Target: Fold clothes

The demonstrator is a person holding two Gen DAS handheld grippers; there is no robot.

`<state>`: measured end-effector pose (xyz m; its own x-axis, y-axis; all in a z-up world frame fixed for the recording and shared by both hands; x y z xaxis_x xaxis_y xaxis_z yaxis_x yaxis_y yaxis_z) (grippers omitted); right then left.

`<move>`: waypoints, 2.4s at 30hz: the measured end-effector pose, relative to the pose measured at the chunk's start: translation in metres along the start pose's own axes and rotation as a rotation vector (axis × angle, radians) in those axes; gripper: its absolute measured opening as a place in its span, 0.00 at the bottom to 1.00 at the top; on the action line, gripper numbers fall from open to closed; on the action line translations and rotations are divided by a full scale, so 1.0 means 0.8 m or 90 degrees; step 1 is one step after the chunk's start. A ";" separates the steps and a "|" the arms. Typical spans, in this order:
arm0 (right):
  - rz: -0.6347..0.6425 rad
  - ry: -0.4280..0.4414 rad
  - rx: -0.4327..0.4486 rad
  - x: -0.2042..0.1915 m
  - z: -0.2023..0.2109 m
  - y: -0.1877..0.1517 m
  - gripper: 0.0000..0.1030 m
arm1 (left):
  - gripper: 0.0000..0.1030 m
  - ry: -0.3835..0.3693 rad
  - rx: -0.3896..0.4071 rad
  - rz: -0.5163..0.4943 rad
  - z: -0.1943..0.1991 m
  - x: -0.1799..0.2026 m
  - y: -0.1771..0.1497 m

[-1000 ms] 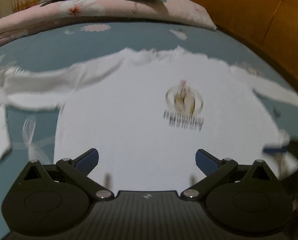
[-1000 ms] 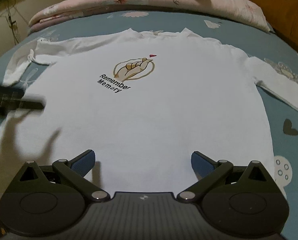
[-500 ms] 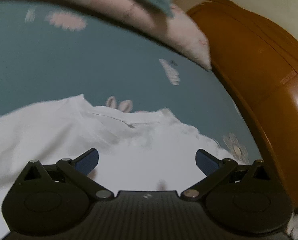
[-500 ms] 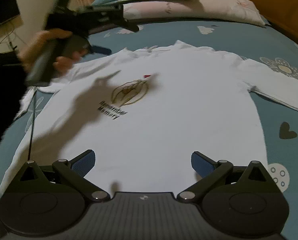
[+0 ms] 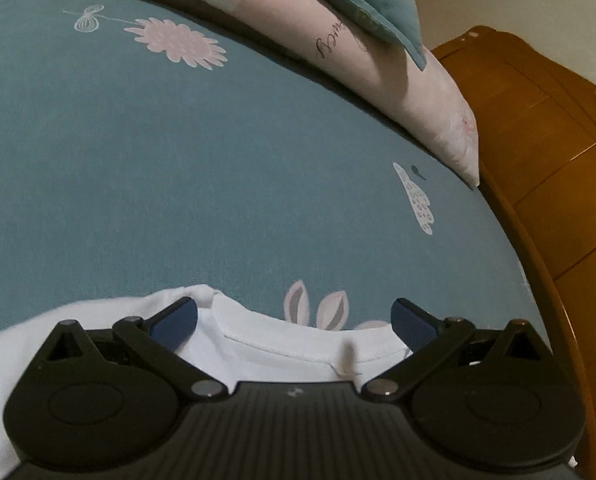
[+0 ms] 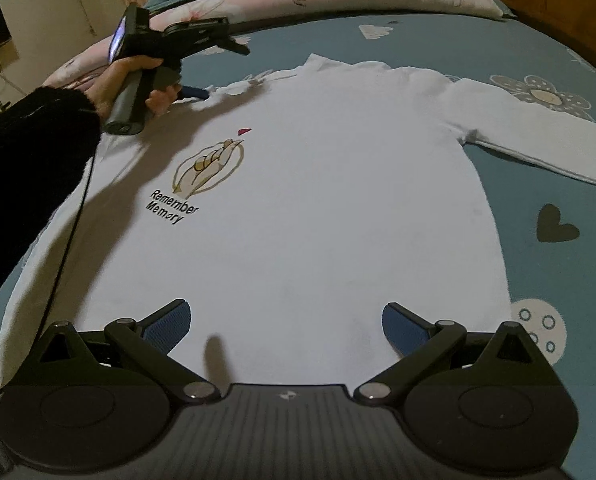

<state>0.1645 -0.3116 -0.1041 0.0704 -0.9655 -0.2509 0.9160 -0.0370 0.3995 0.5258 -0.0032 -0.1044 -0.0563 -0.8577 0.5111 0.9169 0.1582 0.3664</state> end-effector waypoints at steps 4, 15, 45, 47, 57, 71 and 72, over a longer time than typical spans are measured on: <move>-0.002 0.006 0.001 0.002 0.001 0.002 1.00 | 0.99 0.014 0.015 -0.050 0.034 0.013 -0.011; -0.004 0.010 -0.001 0.004 -0.003 0.003 1.00 | 0.99 0.082 -0.029 -0.009 0.032 -0.041 -0.010; -0.004 0.011 -0.003 0.002 -0.003 0.001 1.00 | 0.99 0.182 -0.024 -0.047 0.052 -0.055 -0.021; -0.005 0.012 -0.004 0.003 -0.002 0.001 1.00 | 0.99 0.182 -0.025 -0.053 0.057 -0.046 -0.029; 0.005 -0.001 -0.008 0.000 -0.004 0.001 1.00 | 0.99 0.143 -0.132 -0.120 0.067 0.000 -0.097; 0.023 -0.025 -0.004 -0.003 -0.008 0.002 1.00 | 0.99 0.251 -0.084 -0.121 0.058 -0.006 -0.075; 0.022 -0.023 0.002 -0.003 -0.006 0.002 1.00 | 0.99 0.233 -0.086 -0.125 0.064 0.002 -0.081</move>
<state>0.1674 -0.3081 -0.1070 0.0871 -0.9748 -0.2054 0.9121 -0.0049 0.4100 0.4458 0.0104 -0.0872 -0.1132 -0.9859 0.1231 0.9478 -0.0700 0.3112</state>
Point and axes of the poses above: each gripper's, at about its wrist camera, not at the fingertips, and z roughly against the way its jaws point, x to its right, y to its top, the point moved 1 cm from there along -z, roughly the way its jaws point, and after that the axes turned 15 degrees about -x, right-handed, at the moved point
